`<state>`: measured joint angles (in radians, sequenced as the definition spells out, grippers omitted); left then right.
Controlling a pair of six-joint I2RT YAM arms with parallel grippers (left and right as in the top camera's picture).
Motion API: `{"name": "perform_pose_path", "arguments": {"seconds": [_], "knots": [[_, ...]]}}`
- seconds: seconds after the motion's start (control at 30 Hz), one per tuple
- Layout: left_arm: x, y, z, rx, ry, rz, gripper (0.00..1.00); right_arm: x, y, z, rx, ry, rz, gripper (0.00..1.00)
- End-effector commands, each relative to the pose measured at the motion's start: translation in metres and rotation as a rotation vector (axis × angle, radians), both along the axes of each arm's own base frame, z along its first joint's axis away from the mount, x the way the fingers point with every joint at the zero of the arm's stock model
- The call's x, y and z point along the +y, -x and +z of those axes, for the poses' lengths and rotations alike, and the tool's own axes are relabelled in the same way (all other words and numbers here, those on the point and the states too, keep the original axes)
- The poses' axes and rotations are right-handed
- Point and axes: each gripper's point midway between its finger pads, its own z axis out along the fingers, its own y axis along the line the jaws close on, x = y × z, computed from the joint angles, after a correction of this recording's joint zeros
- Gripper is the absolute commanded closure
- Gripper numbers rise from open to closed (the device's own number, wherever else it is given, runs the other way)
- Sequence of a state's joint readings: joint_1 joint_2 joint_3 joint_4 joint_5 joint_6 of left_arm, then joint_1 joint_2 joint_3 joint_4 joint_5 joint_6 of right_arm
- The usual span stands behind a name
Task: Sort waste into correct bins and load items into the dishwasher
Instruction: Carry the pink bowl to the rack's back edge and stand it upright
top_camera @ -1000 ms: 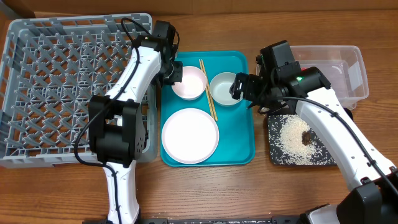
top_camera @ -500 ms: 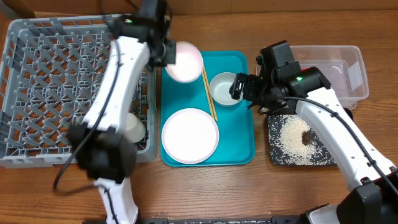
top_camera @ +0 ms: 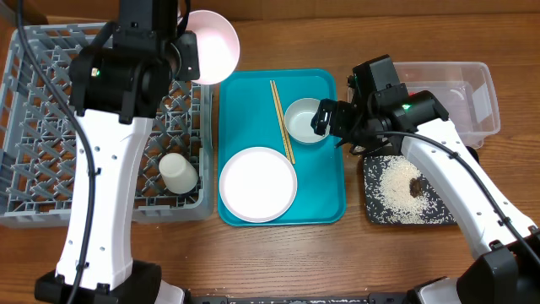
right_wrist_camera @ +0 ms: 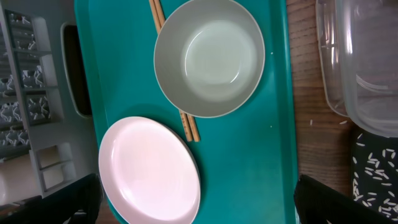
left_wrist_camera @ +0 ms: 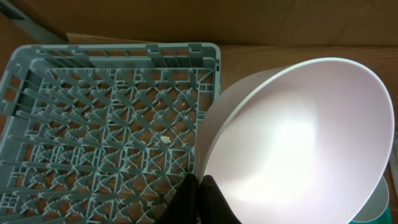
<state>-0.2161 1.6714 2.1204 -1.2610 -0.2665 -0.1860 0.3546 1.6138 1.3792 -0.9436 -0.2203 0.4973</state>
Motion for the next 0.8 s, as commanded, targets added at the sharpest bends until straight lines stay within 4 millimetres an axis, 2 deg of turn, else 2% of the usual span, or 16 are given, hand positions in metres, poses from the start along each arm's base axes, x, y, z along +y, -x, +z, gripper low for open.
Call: {"name": "perform_pose_path", "arguments": {"seconds": [0.0, 0.3, 0.6, 0.77], "knots": [[0.005, 0.006, 0.018, -0.054, -0.019, 0.014, 0.96, 0.002, -0.005, 0.016, -0.047, -0.007, -0.001, 0.0], [0.005, 0.0, 0.024, -0.089, -0.018, 0.027, 0.96, 0.002, -0.005, 0.016, -0.047, -0.007, -0.001, 0.0], [0.028, 0.002, 0.022, -0.084, -0.113, 0.147, 0.96, 0.002, -0.005, 0.016, -0.047, -0.007, -0.001, 0.0], [0.045, 0.002, 0.033, -0.128, -0.201, 0.243, 0.96, 0.002, -0.005, 0.016, -0.047, -0.007, -0.001, 0.0]]}}
